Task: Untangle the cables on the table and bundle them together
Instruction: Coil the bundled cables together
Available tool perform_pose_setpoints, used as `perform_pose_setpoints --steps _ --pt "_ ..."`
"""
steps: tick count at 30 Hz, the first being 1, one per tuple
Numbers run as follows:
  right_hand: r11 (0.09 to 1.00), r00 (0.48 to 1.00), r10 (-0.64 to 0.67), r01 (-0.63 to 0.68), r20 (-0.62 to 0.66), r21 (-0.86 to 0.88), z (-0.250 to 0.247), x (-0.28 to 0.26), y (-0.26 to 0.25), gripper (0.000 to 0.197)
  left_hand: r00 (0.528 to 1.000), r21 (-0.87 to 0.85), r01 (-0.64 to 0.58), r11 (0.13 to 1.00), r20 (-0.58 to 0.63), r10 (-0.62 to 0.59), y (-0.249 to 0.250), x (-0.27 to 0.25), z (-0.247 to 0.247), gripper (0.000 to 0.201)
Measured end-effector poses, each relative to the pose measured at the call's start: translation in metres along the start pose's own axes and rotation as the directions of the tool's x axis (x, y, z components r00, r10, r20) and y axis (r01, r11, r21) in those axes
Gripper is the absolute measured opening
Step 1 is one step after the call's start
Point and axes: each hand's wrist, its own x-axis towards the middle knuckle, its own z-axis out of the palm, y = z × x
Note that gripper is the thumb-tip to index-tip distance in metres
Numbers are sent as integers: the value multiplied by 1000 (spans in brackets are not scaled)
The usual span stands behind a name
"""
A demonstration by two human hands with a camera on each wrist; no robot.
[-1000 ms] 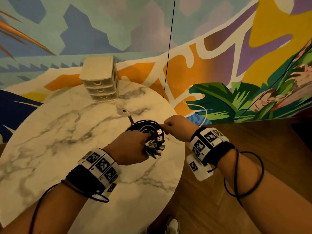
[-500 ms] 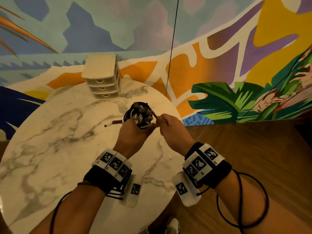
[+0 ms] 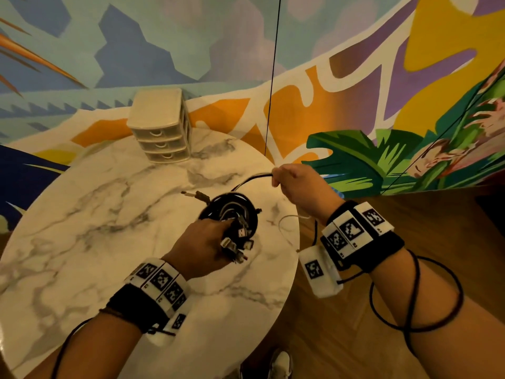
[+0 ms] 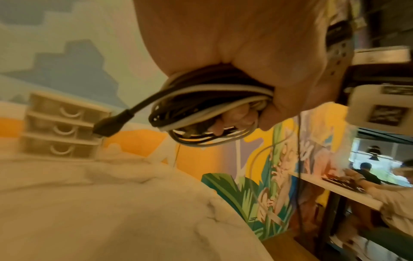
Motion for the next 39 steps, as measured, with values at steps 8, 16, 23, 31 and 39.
perform_pose_setpoints --steps 8,16,23,31,39 --pt "995 986 -79 87 147 -48 39 -30 -9 38 836 -336 423 842 -215 -505 -3 23 1 14" --pt "969 981 -178 163 70 188 77 -42 -13 43 802 -943 104 316 -109 -587 17 30 -4 19" --pt "955 987 -154 139 37 261 100 -49 -4 42 850 -997 72 9 57 -524 16 25 -4 23" --pt "871 953 33 -176 302 458 129 -63 43 48 901 -979 -133 -155 -55 -430 18 32 -25 32" --pt "982 899 162 -189 407 28 89 -12 62 38 983 -991 63 121 40 -180 20 7 -21 31"
